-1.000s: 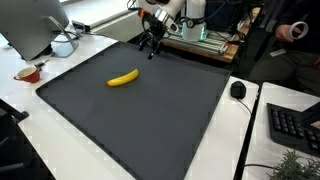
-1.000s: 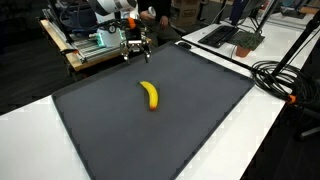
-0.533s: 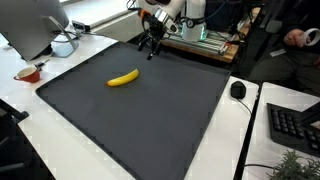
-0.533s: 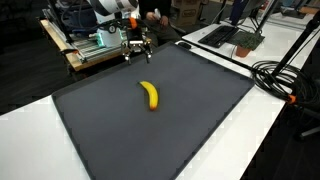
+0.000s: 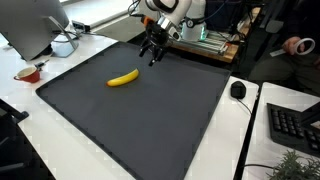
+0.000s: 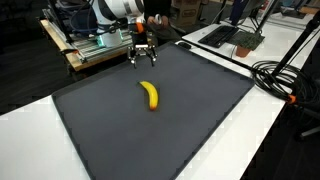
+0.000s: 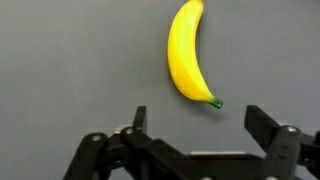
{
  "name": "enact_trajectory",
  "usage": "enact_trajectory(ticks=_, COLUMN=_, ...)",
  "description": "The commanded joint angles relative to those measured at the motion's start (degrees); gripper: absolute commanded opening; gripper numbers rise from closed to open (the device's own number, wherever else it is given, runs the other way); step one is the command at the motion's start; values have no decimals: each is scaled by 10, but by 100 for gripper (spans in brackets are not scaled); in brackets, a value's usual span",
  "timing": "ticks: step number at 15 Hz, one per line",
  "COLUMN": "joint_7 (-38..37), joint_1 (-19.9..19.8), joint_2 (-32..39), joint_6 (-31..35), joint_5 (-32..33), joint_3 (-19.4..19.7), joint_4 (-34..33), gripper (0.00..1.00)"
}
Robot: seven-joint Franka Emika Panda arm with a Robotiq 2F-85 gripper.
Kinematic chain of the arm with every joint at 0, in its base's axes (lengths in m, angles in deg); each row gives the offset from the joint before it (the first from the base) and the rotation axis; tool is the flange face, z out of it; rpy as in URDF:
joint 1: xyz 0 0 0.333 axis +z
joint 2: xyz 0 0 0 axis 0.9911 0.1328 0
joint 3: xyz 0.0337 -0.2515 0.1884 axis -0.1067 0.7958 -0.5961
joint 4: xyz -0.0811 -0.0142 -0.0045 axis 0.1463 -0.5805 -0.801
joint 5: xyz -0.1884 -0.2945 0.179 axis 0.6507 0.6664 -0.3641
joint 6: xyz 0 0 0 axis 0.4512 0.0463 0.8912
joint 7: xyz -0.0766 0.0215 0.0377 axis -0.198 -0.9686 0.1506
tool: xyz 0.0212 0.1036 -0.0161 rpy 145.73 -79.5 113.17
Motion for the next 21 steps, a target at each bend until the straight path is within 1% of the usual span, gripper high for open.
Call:
enact_trajectory(ticks=1, joint_7=-49, joint_1=-2, joint_2=48, joint_6=-29, joint_5=-2, joint_3=-4, joint_4=-24, gripper=100)
enact_trajectory(ticks=6, joint_7=-91, joint_1=-4, joint_2=92, joint_6=-34, joint_5=-2, joint_3=-10, joint_4=-58, gripper=100)
enact_trajectory(ticks=12, joint_7=-119, joint_1=-15, joint_2=133, joint_6=-59, joint_5=-2, joint_3=-3, joint_4=-83, gripper=100)
enact_trajectory(ticks=15, joint_7=-134, joint_1=-19, joint_2=147, joint_6=-75, joint_5=-2, joint_3=-5, joint_4=-92, gripper=100)
enact_trajectory(ticks=19, joint_7=-147, joint_1=-22, joint_2=162, joint_6=-73, joint_5=-2, joint_3=-8, joint_4=-107, gripper=100)
enact_trajectory(ticks=20, joint_7=-148, joint_1=-21, joint_2=164, joint_6=-73, joint_5=-2, joint_3=-9, joint_4=-110, gripper=88)
enact_trajectory(ticks=21, joint_7=-149, joint_1=-21, joint_2=166, joint_6=-72, joint_5=-2, joint_3=-10, joint_4=-113, gripper=73)
